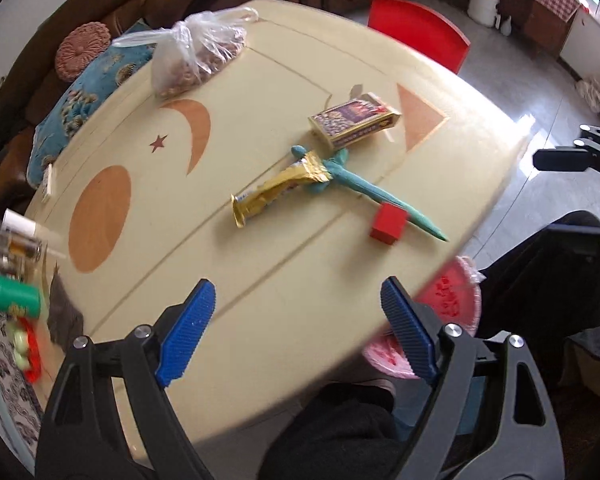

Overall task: Collect trash
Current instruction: 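Raise both tools back above the table toward the gold wrapper and red cube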

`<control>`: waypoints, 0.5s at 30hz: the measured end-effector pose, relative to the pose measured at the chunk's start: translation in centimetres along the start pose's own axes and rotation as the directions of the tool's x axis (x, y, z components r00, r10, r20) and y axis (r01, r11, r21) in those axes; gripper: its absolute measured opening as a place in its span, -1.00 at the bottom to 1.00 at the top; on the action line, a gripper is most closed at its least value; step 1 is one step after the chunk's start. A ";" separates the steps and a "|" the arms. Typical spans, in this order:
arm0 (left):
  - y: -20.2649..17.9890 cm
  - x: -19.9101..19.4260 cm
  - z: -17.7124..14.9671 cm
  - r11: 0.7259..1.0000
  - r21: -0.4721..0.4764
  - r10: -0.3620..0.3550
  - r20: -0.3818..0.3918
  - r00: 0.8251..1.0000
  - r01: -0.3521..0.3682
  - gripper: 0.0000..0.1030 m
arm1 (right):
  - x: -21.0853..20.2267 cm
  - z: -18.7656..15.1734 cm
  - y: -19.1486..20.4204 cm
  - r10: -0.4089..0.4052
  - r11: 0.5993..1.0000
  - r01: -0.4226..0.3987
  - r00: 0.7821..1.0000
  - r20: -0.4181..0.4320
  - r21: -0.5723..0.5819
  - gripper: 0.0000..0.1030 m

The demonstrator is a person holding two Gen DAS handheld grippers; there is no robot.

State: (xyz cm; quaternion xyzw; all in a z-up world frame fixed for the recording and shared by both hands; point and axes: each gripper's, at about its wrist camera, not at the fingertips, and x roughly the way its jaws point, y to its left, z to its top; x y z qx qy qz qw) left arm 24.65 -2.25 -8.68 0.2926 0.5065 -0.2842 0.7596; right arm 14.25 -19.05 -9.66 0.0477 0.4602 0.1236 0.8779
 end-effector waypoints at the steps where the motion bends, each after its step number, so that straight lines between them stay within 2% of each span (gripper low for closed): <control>1: 0.5 0.9 0.7 1.000 0.002 -0.015 -0.011 1.000 0.015 0.61 | 0.4 0.1 -0.1 -0.001 1.000 0.001 1.000 -0.004 0.000 0.26; 5: 1.9 4.0 2.9 0.998 0.029 -0.046 -0.036 0.998 0.047 0.61 | 3.3 0.4 -0.6 0.019 1.000 -0.019 0.999 -0.040 0.003 0.26; 9: 2.3 7.1 4.2 0.991 0.112 -0.066 -0.064 0.996 0.073 0.61 | 6.1 0.7 -0.2 0.062 0.998 -0.062 0.996 -0.064 0.001 0.26; 15: 3.2 9.8 5.7 0.980 0.164 -0.107 -0.069 0.992 0.117 0.61 | 8.8 0.9 0.2 0.100 0.995 -0.101 0.991 -0.085 -0.007 0.26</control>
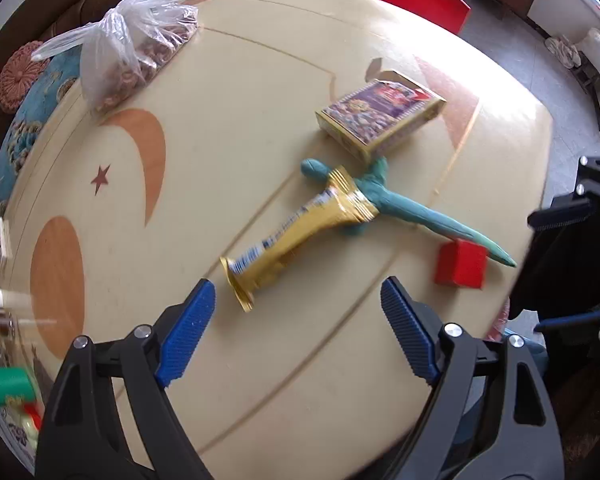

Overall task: Collect trash
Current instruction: 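Raise both tools back above the table toward the gold wrapper and red cube, then grasp the gold snack wrapper with the left gripper while the right gripper grasps the red cube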

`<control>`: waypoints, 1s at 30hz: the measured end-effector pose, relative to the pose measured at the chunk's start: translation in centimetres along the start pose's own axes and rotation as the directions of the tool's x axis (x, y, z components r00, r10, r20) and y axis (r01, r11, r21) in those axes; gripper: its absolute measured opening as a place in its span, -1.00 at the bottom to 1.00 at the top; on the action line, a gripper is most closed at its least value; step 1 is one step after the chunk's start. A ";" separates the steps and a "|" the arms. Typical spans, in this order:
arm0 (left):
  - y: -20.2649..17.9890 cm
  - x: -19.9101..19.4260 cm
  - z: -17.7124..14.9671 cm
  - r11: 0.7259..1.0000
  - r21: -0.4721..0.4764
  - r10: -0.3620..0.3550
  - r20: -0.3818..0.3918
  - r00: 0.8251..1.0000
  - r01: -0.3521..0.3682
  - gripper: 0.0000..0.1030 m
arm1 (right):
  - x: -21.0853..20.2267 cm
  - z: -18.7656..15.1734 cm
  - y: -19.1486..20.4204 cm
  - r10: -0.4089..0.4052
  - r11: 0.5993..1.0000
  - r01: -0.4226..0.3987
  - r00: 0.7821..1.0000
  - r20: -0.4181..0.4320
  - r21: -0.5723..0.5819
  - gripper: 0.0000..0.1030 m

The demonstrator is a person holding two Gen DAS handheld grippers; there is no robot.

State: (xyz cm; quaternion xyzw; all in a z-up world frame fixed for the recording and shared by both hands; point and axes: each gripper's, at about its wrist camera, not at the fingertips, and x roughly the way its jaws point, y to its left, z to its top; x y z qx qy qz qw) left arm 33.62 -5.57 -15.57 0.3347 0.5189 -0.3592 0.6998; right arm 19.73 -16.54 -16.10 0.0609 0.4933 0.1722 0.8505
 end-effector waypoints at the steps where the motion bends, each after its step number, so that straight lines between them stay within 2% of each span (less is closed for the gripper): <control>1: 0.2 0.3 0.2 1.000 0.015 -0.012 0.003 1.000 0.012 0.61 | 0.3 0.0 -0.1 0.005 1.000 -0.005 1.000 -0.001 0.001 0.26; 5: 0.1 0.7 0.6 0.996 0.079 -0.039 0.019 0.999 0.037 0.61 | 1.3 0.5 -0.5 0.029 1.000 -0.029 1.000 0.010 0.010 0.26; 13: -0.6 2.0 1.0 0.978 0.183 -0.101 0.002 0.995 0.098 0.61 | 2.7 1.2 -0.5 0.029 1.000 -0.029 0.999 0.013 -0.001 0.26; 20: -0.3 3.4 1.0 0.971 0.181 -0.151 -0.023 0.988 0.153 0.61 | 3.4 0.8 -0.1 0.034 0.999 -0.034 0.999 0.011 -0.016 0.26; 30: 0.1 4.7 1.1 0.966 0.204 -0.158 -0.023 0.987 0.159 0.61 | 4.6 0.9 -0.5 0.063 0.998 -0.063 0.998 0.005 0.003 0.26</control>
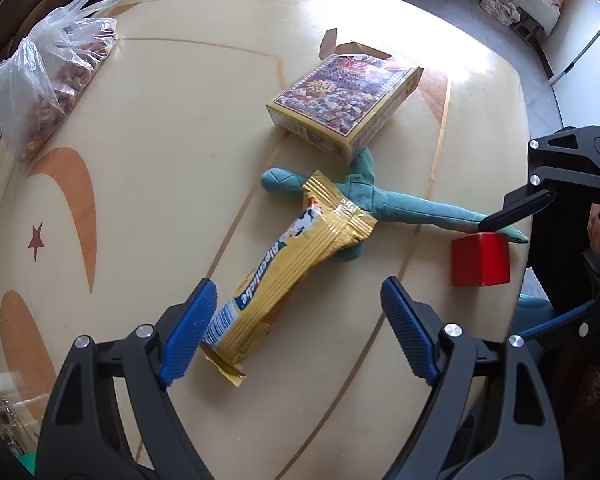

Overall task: Collect trash
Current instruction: 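Grasp the gold snack wrapper with the left gripper while the right gripper grasps the red cube, then carry the gold wrapper in the left tool and red cube in the right tool over the wastebasket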

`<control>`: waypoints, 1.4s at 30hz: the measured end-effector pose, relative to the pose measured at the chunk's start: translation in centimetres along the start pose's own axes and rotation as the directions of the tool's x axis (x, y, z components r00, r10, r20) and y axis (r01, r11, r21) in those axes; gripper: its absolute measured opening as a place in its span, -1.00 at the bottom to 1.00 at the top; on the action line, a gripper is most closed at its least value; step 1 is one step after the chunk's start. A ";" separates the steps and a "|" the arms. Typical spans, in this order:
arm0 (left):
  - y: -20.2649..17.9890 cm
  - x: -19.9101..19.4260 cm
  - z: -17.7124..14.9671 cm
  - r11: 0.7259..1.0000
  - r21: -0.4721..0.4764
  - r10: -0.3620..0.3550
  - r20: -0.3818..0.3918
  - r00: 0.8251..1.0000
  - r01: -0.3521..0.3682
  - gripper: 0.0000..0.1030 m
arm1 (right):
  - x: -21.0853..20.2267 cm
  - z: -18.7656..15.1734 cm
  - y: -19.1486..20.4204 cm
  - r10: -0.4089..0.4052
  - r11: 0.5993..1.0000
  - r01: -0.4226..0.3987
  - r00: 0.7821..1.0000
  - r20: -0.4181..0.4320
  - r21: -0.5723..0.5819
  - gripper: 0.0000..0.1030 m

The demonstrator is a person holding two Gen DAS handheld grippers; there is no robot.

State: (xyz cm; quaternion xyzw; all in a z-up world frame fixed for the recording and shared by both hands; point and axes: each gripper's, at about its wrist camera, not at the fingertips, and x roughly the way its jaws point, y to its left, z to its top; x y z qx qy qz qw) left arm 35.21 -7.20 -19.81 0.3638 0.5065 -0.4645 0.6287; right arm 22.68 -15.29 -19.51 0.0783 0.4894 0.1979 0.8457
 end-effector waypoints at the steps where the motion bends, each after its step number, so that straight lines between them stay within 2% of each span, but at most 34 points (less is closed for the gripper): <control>1: -0.1 0.0 0.0 1.000 0.000 -0.002 0.001 1.000 0.002 0.58 | 0.1 0.0 0.1 -0.001 1.000 0.001 1.000 -0.002 -0.004 0.25; 3: 0.1 0.3 -0.1 1.000 0.000 -0.013 -0.009 1.000 0.013 0.46 | 0.2 -0.1 0.2 -0.003 1.000 0.003 1.000 -0.001 -0.009 0.24; 7: 0.0 0.6 -0.3 1.000 0.006 0.003 -0.010 1.000 -0.003 0.35 | 0.3 0.1 -0.1 0.001 1.000 -0.001 1.000 0.002 0.002 0.13; 13: 0.0 0.7 -0.5 1.000 0.007 0.000 -0.009 1.000 0.000 0.34 | 0.7 0.2 -0.1 -0.017 1.000 0.017 1.000 0.001 -0.007 0.01; 16: -0.3 0.8 -0.5 1.000 0.011 0.007 -0.013 1.000 -0.007 0.34 | 0.8 0.2 -0.1 -0.035 0.999 0.035 0.999 0.002 -0.013 -0.15; 18: -0.4 0.9 -0.4 1.000 0.007 0.015 -0.015 1.000 -0.015 0.25 | 1.1 0.2 -0.1 -0.042 0.999 0.041 0.999 -0.006 -0.013 -0.25; 24: -0.5 0.7 -0.1 1.000 0.004 0.018 -0.021 1.000 -0.018 0.05 | 1.3 0.1 -0.2 -0.055 0.998 0.055 0.998 -0.010 -0.017 -0.31; 25: -0.7 0.5 -0.1 1.000 0.008 0.019 -0.021 1.000 -0.019 -0.05 | 1.3 0.1 -0.2 -0.057 0.998 0.057 0.998 -0.009 -0.017 -0.31; 26: -1.0 0.4 -0.1 1.000 0.011 0.018 -0.020 1.000 -0.018 -0.23 | 1.3 0.1 -0.2 -0.058 0.998 0.058 0.998 -0.009 -0.017 -0.31; 28: -1.5 0.2 0.0 1.000 0.018 0.022 -0.019 1.000 -0.022 -0.42 | 1.2 0.1 -0.2 -0.062 0.998 0.062 0.998 -0.008 -0.020 -0.32; 36: -2.6 -0.2 -0.6 0.998 -0.003 0.069 -0.015 0.998 -0.069 -0.48 | 1.0 0.0 0.0 -0.070 0.997 0.070 0.998 -0.006 -0.011 -0.33; 42: -2.9 -1.3 -1.9 0.997 -0.026 0.073 0.013 0.997 -0.072 -0.50 | 0.8 0.0 0.2 -0.083 0.997 0.083 0.997 -0.002 -0.006 -0.33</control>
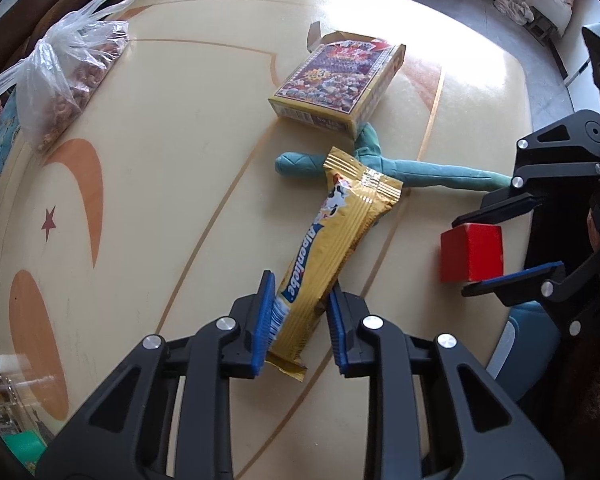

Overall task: Collect trash
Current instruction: 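Carry the gold wrapper in the left tool and red cube in the right tool over the wastebasket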

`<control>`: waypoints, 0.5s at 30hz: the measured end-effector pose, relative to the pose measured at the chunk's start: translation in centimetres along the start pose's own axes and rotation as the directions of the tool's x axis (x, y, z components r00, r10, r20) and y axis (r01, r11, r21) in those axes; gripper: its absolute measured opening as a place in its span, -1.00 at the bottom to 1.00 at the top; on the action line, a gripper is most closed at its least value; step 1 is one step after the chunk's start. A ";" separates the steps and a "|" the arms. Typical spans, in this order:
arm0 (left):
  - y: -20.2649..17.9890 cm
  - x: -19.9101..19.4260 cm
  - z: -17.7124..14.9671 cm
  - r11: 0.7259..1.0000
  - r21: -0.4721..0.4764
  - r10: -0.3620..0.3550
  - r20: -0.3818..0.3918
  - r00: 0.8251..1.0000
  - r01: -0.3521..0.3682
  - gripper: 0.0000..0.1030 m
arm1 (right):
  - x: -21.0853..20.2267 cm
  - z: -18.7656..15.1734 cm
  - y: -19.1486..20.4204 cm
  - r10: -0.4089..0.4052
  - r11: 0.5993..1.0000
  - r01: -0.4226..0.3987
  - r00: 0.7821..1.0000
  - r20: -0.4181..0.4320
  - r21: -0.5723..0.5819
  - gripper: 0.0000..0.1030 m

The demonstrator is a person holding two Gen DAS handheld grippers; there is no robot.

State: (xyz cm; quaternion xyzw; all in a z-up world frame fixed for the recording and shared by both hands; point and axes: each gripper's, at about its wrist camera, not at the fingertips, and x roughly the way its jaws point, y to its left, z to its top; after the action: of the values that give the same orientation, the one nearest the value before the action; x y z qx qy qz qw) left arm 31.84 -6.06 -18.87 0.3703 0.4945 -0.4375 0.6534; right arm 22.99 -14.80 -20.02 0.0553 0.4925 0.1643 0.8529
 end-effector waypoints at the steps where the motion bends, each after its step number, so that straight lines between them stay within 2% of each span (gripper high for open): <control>1: 0.0 -0.2 -0.1 1.000 -0.006 0.001 0.007 1.000 -0.001 -0.50 | -0.1 0.0 0.1 -0.005 1.000 0.005 1.000 0.002 0.000 -0.33; 6: 0.1 -0.9 -0.6 1.000 -0.027 0.014 0.018 1.000 -0.013 -0.50 | -0.4 0.0 0.3 -0.018 1.000 0.018 1.000 0.003 0.003 -0.33; 15: -0.9 -4.6 -1.3 0.996 -0.069 0.055 0.092 0.994 -0.049 -0.50 | -2.9 0.6 0.8 -0.063 0.998 0.063 0.997 0.053 0.002 -0.34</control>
State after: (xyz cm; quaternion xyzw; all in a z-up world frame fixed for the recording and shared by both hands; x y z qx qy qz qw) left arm 30.00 -4.20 -14.76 0.3402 0.4676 -0.4206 0.6991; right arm 21.97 -14.97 -17.14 0.0445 0.4713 0.1358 0.8703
